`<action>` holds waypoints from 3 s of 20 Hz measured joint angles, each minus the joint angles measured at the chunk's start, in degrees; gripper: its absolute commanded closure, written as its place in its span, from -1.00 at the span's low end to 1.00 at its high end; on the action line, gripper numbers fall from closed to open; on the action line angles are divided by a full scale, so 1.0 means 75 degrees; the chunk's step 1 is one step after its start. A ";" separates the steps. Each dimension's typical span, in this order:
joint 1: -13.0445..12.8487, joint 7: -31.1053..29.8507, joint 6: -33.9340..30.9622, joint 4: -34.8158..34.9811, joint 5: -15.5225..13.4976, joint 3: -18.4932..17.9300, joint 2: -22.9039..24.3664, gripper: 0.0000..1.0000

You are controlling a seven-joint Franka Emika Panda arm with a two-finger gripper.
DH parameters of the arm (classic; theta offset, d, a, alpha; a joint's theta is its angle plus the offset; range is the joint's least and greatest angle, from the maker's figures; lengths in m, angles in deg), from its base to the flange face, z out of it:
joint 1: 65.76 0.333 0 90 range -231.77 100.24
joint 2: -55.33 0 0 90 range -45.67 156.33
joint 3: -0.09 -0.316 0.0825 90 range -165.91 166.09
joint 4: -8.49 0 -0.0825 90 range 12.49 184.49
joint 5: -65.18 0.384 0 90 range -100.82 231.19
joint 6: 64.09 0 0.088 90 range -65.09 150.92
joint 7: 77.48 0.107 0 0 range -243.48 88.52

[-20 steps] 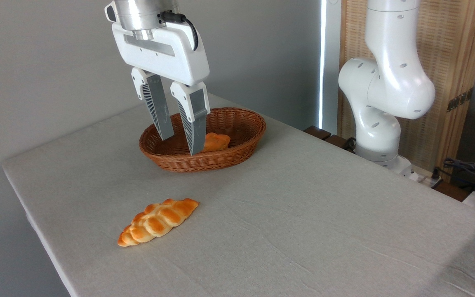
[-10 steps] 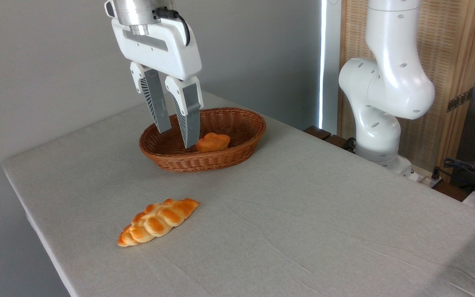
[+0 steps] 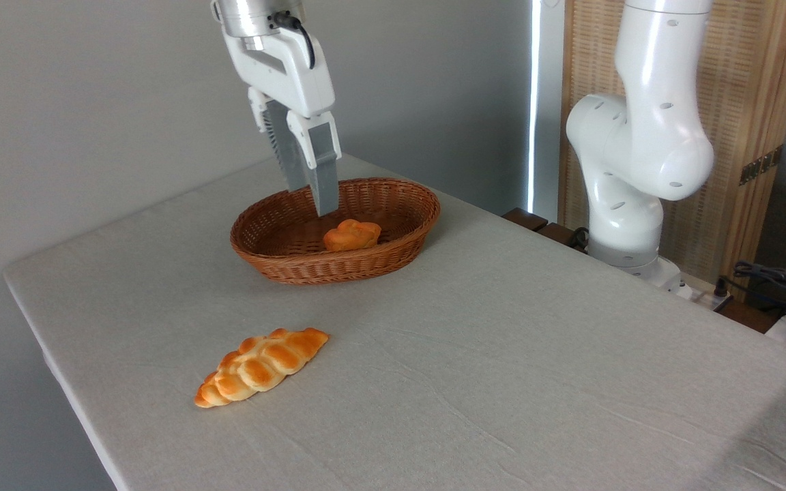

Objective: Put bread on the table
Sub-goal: 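Lower the gripper into the basket around the round bread roll, then close the gripper on the roll and lift it from the basket, then carry the roll out of the basket and lower it onto the table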

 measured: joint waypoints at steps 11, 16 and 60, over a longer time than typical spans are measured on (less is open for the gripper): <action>-0.1536 -0.0001 0.1868 0.2549 -0.0920 0.0020 0.0655 -1.00; -0.1694 -0.0001 0.2722 0.3276 -0.0920 0.0209 0.0638 -1.00; -0.1702 0.0447 0.2211 0.2297 -0.0381 -0.2133 0.0687 0.19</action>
